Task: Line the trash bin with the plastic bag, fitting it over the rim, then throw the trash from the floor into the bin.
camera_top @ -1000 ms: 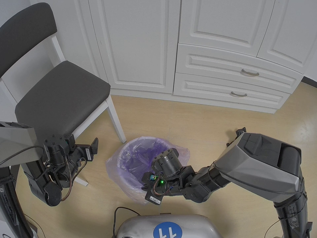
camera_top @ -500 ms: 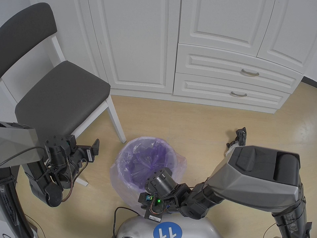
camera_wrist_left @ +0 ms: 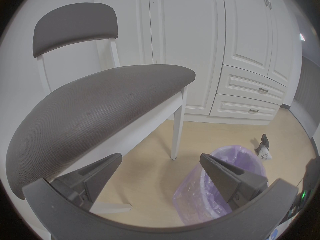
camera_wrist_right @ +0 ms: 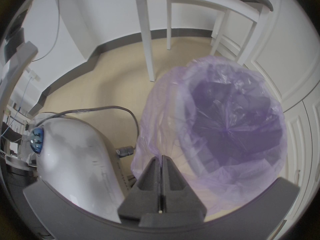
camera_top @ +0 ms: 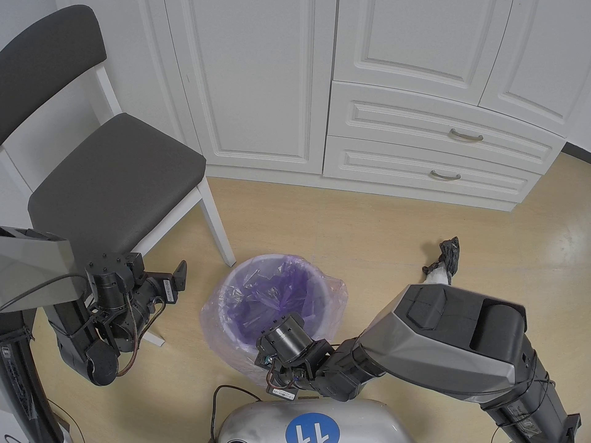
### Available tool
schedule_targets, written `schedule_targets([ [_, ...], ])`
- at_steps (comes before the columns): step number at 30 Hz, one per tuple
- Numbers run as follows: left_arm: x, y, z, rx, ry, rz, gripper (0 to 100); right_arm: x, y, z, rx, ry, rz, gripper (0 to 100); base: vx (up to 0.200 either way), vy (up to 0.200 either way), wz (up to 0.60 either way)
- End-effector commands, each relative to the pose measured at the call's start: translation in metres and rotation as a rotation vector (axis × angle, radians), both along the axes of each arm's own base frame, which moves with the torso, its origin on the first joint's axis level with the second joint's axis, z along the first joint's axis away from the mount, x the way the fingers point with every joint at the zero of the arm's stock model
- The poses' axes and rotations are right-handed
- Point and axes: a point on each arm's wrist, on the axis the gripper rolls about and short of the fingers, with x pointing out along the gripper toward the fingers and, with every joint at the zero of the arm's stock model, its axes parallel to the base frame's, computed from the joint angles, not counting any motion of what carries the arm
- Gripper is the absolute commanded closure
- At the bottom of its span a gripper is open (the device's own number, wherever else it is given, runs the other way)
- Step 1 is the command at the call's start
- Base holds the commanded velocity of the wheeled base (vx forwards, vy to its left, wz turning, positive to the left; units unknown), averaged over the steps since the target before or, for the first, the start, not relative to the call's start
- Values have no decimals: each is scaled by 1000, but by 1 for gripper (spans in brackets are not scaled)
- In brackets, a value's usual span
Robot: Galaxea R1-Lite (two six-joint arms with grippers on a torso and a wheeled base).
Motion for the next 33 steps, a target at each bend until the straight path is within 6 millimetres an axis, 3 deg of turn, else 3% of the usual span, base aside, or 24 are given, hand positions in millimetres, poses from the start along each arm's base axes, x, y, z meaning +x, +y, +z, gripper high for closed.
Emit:
schedule_targets([
  [1,0,0,-1,1,4,0,0,7,1,-6,-6,-3,-22,100,0,0,0],
  [17,2,1,-4,3,11,5,0,35,-16,-1,10,-42,-145,100,0,0,0],
  [23,4,2,-5,3,10,11,0,55,-36,5,17,-55,-213,100,0,0,0],
  [33,5,2,-8,5,20,12,0,65,-63,10,41,-83,-266,100,0,0,0],
])
